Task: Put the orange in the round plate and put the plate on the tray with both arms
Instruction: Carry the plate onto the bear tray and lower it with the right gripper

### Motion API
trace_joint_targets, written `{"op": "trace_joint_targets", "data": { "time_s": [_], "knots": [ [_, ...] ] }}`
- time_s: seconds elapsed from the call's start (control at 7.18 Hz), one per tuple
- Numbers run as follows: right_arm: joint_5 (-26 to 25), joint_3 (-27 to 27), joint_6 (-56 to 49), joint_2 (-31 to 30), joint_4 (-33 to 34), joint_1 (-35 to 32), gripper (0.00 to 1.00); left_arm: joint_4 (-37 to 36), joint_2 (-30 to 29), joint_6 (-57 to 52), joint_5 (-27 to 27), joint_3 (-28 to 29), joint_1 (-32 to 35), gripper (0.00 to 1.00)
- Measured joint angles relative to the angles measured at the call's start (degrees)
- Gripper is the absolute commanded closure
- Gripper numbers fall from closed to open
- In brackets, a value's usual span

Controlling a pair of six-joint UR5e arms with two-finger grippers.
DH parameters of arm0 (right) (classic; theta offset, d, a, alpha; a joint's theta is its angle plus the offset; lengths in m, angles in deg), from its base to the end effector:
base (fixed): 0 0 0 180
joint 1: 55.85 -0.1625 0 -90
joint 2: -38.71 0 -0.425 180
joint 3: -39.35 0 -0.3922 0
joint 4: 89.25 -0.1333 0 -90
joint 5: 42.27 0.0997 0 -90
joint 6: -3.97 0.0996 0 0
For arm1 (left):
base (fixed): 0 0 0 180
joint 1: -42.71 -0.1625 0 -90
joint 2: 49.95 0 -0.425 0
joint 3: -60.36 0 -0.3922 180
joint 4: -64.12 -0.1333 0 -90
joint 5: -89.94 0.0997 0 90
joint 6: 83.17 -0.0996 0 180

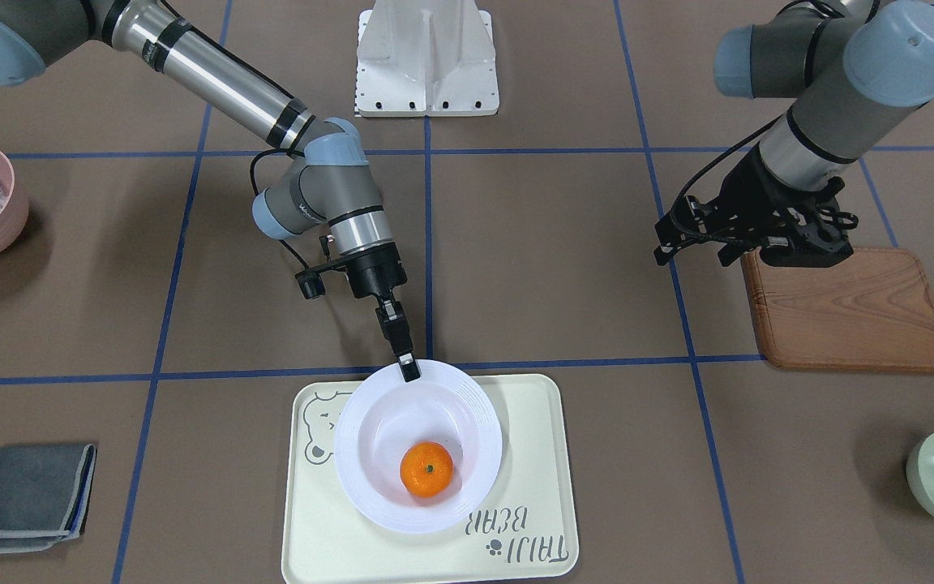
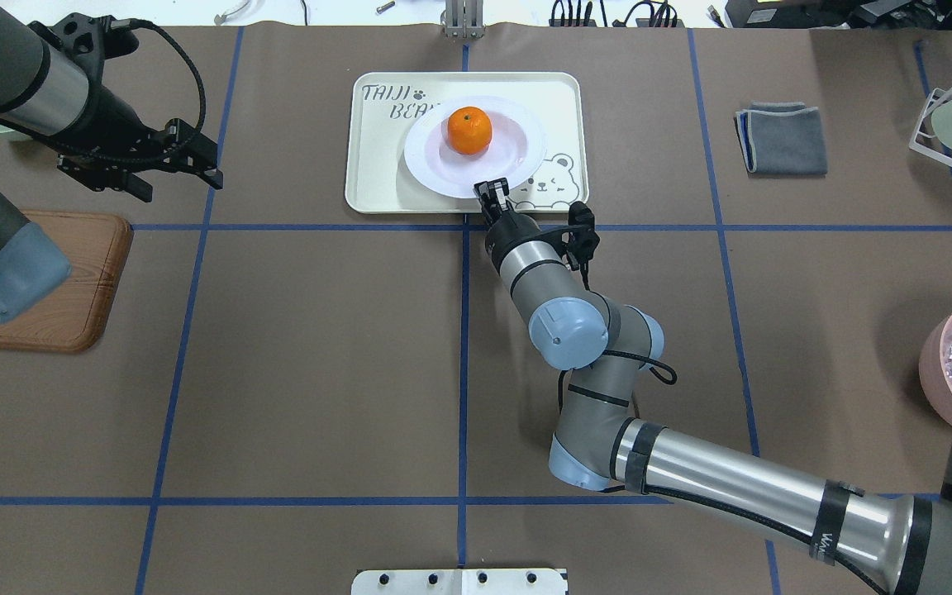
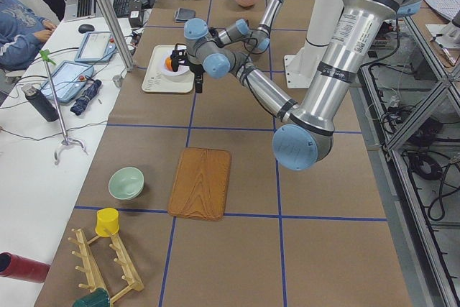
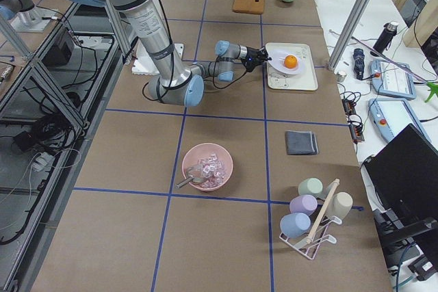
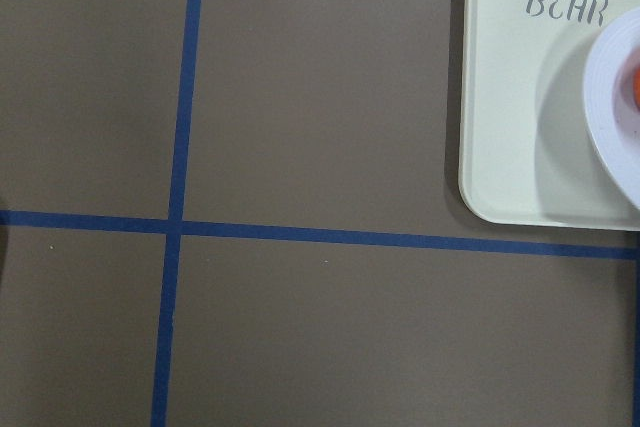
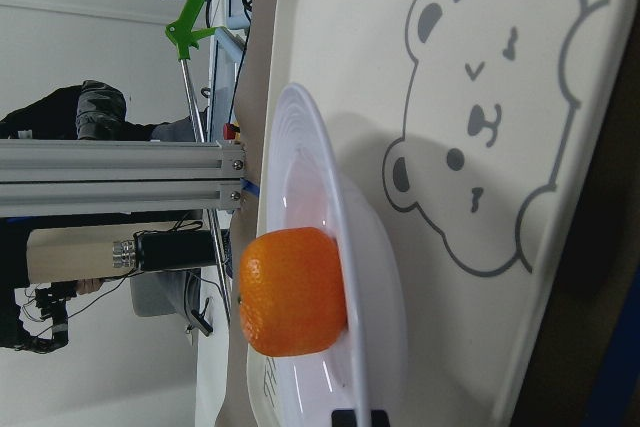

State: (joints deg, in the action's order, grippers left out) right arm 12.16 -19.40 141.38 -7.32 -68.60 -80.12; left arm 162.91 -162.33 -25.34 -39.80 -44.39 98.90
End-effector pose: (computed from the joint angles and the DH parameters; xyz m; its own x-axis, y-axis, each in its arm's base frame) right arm -0.6248 -0.4915 0.2944 -0.5477 0.4099 0.7294 -0.6743 0.2998 -0.6749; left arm 0.2754 -0.5363 0.3004 0.5318 -0.0583 -0.8449 0.1184 0.9929 0.0060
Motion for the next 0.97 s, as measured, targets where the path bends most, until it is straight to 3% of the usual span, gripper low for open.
{"op": "trace_joint_targets", "data": {
  "time_s": [0.28,0.42,0.56,0.7,0.97],
  "knots": [
    [0.1,1.1,0.3,0.6,0.3,-0.3,1.00,0.0,0.0,0.0,0.0,0.1,0.0,0.02],
    [0.2,1.8,0.3,1.0,0.4,-0.3,0.89,0.0,0.0,0.0,0.0,0.2,0.0,0.02],
    [0.4,2.3,0.3,1.3,0.5,-0.4,0.18,0.0,0.0,0.0,0.0,0.3,0.0,0.02],
    [0.7,2.6,0.3,1.4,0.5,-0.6,0.00,0.0,-0.1,0.0,0.1,0.3,0.0,0.02],
    [1.1,2.0,0.1,1.3,0.6,-0.8,0.00,0.0,-0.1,-0.1,0.1,0.4,0.0,0.02]
  ]
}}
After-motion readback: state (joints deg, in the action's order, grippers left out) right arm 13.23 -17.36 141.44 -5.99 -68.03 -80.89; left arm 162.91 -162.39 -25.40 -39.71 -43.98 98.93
